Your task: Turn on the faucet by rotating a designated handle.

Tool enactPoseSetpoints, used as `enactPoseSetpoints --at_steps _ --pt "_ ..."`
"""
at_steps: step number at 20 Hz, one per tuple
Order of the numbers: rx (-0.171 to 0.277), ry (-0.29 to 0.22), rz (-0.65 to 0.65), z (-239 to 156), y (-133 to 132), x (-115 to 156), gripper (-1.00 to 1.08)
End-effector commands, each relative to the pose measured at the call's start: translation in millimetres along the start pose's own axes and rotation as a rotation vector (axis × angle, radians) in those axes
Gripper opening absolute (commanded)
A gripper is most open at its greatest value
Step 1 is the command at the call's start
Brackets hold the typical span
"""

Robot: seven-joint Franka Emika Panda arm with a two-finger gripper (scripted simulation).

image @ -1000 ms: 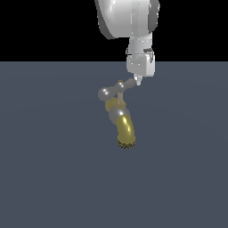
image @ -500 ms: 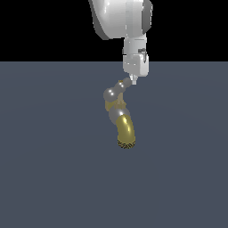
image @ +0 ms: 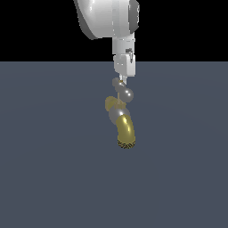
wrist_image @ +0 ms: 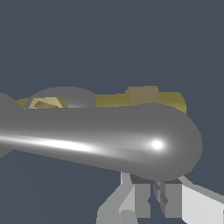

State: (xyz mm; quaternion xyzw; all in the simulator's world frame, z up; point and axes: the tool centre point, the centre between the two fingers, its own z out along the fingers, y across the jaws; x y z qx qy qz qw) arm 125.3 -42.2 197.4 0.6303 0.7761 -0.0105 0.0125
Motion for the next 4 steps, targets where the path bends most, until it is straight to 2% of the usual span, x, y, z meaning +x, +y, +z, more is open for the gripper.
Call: enactPoseSetpoints --at_steps 1,4 --pt "-0.001 0.030 -0.071 -2 11 69 -1.00" --pt "-0.002 0.033 -0.076 -2 13 85 -1.00"
